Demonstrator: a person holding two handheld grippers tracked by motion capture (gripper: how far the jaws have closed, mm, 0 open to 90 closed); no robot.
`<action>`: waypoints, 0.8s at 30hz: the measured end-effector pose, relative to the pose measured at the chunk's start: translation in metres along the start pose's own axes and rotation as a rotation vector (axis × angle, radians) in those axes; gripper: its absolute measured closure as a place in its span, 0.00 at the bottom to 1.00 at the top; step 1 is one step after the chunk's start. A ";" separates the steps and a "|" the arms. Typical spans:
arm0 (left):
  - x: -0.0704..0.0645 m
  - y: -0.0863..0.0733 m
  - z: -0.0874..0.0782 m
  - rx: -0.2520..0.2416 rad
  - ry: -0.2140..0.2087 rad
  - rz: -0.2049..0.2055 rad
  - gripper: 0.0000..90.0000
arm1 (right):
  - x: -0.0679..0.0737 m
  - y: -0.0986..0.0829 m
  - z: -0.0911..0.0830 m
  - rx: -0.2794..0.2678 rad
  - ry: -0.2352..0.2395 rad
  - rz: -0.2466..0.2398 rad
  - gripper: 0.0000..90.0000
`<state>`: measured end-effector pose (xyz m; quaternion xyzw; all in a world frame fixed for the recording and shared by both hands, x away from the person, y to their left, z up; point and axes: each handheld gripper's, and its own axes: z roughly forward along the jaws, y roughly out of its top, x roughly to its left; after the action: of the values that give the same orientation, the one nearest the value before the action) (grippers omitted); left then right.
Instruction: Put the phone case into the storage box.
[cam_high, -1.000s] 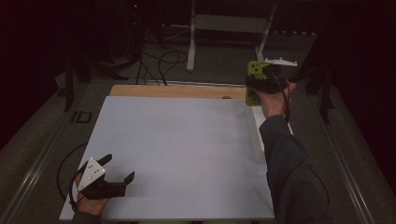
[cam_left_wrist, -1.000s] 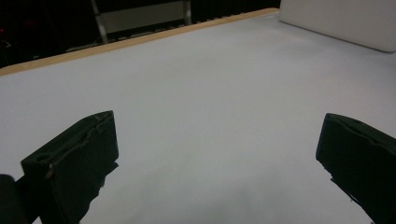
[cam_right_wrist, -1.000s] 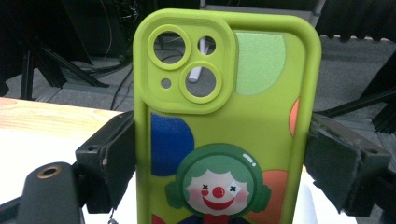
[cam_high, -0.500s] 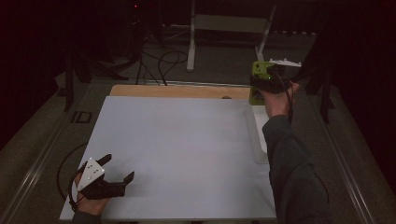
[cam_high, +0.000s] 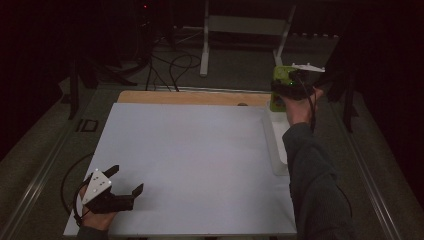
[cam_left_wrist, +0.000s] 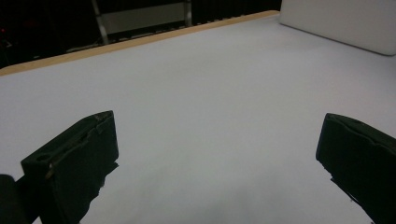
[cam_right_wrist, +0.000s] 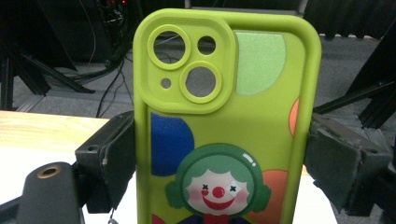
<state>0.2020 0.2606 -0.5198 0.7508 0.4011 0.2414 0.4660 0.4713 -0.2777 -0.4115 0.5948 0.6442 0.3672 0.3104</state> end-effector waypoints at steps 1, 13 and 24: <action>0.000 0.000 0.000 0.000 0.000 0.000 0.00 | -0.001 0.000 0.000 0.001 -0.002 0.004 0.17; 0.000 0.000 0.000 -0.001 0.001 -0.003 0.00 | -0.005 -0.002 0.007 -0.003 -0.019 0.009 0.17; 0.000 -0.001 0.000 0.000 0.001 -0.002 0.00 | -0.005 -0.005 0.015 -0.005 -0.027 -0.008 0.17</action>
<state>0.2018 0.2612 -0.5201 0.7502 0.4023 0.2412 0.4661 0.4820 -0.2816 -0.4239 0.5965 0.6413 0.3595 0.3219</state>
